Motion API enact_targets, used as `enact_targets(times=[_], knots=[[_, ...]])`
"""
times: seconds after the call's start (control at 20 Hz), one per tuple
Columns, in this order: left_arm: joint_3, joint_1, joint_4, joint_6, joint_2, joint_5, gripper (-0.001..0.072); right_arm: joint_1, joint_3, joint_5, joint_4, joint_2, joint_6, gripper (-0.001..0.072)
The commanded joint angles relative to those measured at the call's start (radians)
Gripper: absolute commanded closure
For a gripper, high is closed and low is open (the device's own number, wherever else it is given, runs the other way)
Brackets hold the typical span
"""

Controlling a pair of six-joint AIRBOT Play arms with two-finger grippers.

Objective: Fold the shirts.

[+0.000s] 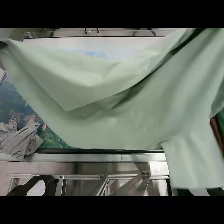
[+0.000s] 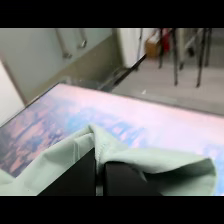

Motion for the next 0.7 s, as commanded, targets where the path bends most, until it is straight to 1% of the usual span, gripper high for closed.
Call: enact_targets(times=[0.0,0.1,0.15,0.2,0.25,0.35,0.4,0.45,0.55,0.6,0.65], knots=[[-0.159,0.005,-0.018,0.071,-0.146,0.007,0.0682,0.139,0.0,0.013,-0.082,-0.236,-0.001,0.0691],[-0.243,0.005,-0.019,0.125,-0.263,0.016,0.0681,0.197,0.0,0.019,-0.135,-0.398,0.04,0.0677],[-0.282,0.005,-0.018,0.145,-0.322,0.038,0.0677,0.216,-0.001,0.02,-0.148,-0.487,0.076,0.0538],[-0.321,0.005,-0.018,0.169,-0.385,0.07,0.0558,0.228,-0.001,0.022,-0.149,-0.568,0.116,0.0428],[-0.341,0.006,-0.017,0.188,-0.44,0.091,0.0455,0.229,-0.001,0.027,-0.148,-0.642,0.153,0.0428],[-0.348,0.017,-0.021,0.229,-0.562,0.103,0.0456,0.216,-0.001,0.055,-0.145,-0.761,0.18,0.043],[-0.344,0.025,-0.02,0.232,-0.601,0.108,0.0456,0.201,-0.001,0.073,-0.145,-0.795,0.182,0.043],[-0.326,0.033,-0.018,0.236,-0.635,0.103,0.0456,0.184,-0.001,0.085,-0.145,-0.809,0.182,0.043],[-0.264,0.066,-0.017,0.238,-0.679,0.039,0.0456,0.139,0.0,0.118,-0.146,-0.805,0.18,0.0435],[-0.24,0.083,-0.006,0.238,-0.683,0.008,0.0456,0.11,0.0,0.16,-0.148,-0.795,0.162,0.0503],[-0.227,0.1,0.014,0.237,-0.679,-0.02,0.0456,0.084,-0.001,0.208,-0.177,-0.784,0.163,0.0509]])
